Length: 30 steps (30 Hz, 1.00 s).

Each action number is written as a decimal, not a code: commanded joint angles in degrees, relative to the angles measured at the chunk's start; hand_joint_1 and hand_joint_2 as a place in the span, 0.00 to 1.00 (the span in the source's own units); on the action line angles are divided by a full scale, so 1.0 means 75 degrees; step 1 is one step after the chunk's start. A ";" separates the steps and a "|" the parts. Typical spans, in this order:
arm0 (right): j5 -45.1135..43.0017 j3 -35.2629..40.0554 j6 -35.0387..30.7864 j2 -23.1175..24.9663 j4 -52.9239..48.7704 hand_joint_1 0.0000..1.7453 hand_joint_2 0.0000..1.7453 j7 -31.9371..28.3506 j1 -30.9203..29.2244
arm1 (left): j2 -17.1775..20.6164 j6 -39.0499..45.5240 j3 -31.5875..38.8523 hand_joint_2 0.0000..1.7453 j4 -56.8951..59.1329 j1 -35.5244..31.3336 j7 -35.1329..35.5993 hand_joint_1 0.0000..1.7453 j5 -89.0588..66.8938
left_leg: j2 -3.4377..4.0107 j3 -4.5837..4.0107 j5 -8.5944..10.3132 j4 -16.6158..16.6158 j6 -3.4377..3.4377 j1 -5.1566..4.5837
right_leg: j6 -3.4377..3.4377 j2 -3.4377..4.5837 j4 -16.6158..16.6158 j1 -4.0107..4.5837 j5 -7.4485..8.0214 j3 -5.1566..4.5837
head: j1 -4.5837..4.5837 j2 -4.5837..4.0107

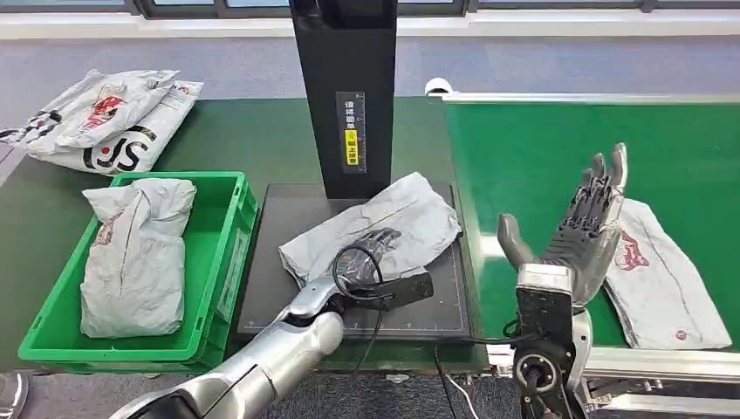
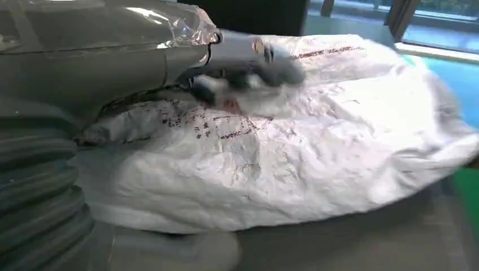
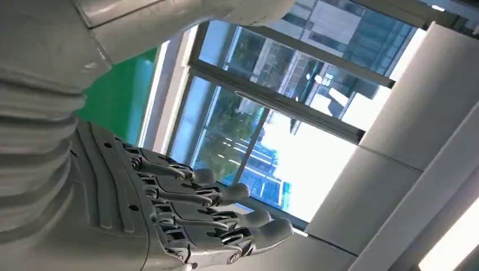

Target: Moved the parcel from conveyor to table for the left to box.

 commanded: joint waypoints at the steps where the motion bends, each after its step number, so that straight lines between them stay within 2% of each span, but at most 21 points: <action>1: -0.0009 -0.0227 -0.0009 0.0089 0.0233 0.00 1.00 -0.0003 -0.0183 | 0.0160 0.0050 -0.0755 1.00 0.0941 -0.0419 0.0057 0.96 -0.0072 | 0.0006 0.0006 0.0003 -0.0004 0.0003 0.0004 | 0.0000 -0.0002 -0.0008 0.0006 0.0006 0.0008 | 0.0000 -0.0003; 3: -0.0009 -0.0227 -0.0009 0.0089 0.0233 0.00 1.00 -0.0003 -0.0183 | 0.0160 0.0050 -0.0755 1.00 0.0941 -0.0419 0.0057 0.96 -0.0072 | 0.0010 0.0006 0.0004 -0.0006 0.0004 0.0005 | 0.0000 0.0002 -0.0012 0.0006 0.0008 0.0008 | 0.0000 -0.0003; 4: -0.0009 -0.0227 -0.0009 0.0089 0.0233 0.00 1.00 -0.0003 -0.0183 | 0.0160 0.0050 -0.0755 1.00 0.0941 -0.0419 0.0057 1.00 -0.0072 | 0.0013 0.0009 0.0007 -0.0011 0.0005 0.0006 | 0.0001 0.0001 -0.0018 0.0008 0.0013 0.0012 | 0.0000 0.0000; 13: 0.0001 -0.0281 -0.0053 0.0092 0.0246 0.00 1.00 -0.0049 -0.0197 | 0.0238 0.0404 -0.0621 1.00 0.1046 -0.0500 0.0184 1.00 -0.0542 | 0.0011 0.0007 0.0005 -0.0008 0.0002 0.0004 | -0.0001 0.0001 -0.0012 0.0006 0.0009 0.0010 | 0.0000 0.0000; 19: 0.0001 -0.0343 -0.0170 0.0063 0.0262 0.00 1.00 -0.0057 -0.0187 | 0.0567 0.1584 -0.0288 1.00 0.0634 -0.0645 0.0209 1.00 -0.0598 | 0.0016 0.0007 0.0008 -0.0010 0.0003 0.0007 | -0.0001 0.0003 -0.0015 0.0009 0.0015 0.0009 | 0.0000 0.0000; 23: -0.0013 -0.0416 -0.0319 0.0005 0.0129 0.00 1.00 -0.0081 -0.0023 | 0.1037 0.2266 0.0264 1.00 -0.0721 -0.0653 0.0082 1.00 -0.0913 | 0.0012 -0.0010 0.0009 0.0001 0.0001 0.0010 | -0.0002 0.0000 -0.0005 0.0012 0.0013 -0.0007 | 0.0003 -0.0003; 27: 0.0011 -0.0641 -0.0485 -0.0054 -0.0092 0.00 1.00 -0.0097 0.0239 | 0.2226 0.2294 0.1060 1.00 -0.4489 -0.0343 0.0474 1.00 -0.1965 | 0.0012 -0.0022 0.0007 0.0010 0.0001 0.0009 | -0.0002 0.0001 0.0005 0.0011 0.0009 -0.0020 | 0.0000 0.0000; 29: -0.0063 -0.0767 -0.0467 -0.0110 -0.0045 0.00 1.00 -0.0085 0.0350 | 0.2630 0.2052 0.1644 1.00 -0.5704 -0.0226 0.0437 1.00 -0.2292 | 0.0020 -0.0027 0.0004 0.0015 0.0000 0.0011 | -0.0004 0.0009 0.0010 0.0013 0.0008 -0.0027 | 0.0003 0.0000; 30: -0.0085 -0.0788 -0.0457 -0.0109 -0.0022 0.00 1.00 -0.0118 0.0359 | 0.2665 0.1909 0.1754 1.00 -0.5862 -0.0187 0.0390 1.00 -0.2290 | 0.0032 -0.0019 0.0002 0.0011 0.0000 0.0012 | -0.0005 0.0019 0.0006 0.0015 0.0009 -0.0022 | 0.0000 -0.0003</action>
